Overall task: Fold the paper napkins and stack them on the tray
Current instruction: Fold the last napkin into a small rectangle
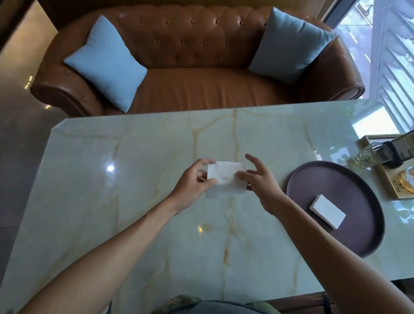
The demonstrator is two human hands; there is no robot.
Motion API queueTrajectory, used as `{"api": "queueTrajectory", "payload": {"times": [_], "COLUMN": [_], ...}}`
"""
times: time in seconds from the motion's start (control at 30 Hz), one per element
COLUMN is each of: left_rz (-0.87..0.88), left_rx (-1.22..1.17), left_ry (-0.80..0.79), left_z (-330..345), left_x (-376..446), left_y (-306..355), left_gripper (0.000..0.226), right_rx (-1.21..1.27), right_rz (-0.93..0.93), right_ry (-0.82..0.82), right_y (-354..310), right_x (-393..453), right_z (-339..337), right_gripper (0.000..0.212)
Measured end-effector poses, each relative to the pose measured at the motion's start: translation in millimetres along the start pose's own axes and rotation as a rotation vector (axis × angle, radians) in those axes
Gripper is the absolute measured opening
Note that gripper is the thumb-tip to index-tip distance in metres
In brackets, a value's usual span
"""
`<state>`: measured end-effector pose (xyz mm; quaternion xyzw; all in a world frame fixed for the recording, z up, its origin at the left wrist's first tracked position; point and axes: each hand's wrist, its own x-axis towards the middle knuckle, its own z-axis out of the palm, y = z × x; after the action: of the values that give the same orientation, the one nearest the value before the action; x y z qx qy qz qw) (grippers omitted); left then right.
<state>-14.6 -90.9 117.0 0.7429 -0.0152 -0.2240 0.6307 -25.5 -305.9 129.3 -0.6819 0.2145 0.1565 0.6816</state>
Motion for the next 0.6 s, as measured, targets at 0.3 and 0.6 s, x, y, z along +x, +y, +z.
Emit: {"api": "queueTrajectory", "payload": {"times": [0.3, 0.6], "left_rz": [-0.021, 0.008], "left_rx": [0.160, 0.144], "left_ry": [0.029, 0.037], "left_z": [0.2, -11.6], "left_x": [2.9, 4.3], "left_y": [-3.0, -4.1], "left_gripper": [0.039, 0.018], "right_rx": [-0.176, -0.721], "right_rz": [-0.051, -0.287], "right_ry": [-0.215, -0.086], "right_y": [0.5, 10.5], "right_x": [-7.5, -3.4], "right_z": [-5.9, 8.4], "right_gripper": [0.053, 0.019]}}
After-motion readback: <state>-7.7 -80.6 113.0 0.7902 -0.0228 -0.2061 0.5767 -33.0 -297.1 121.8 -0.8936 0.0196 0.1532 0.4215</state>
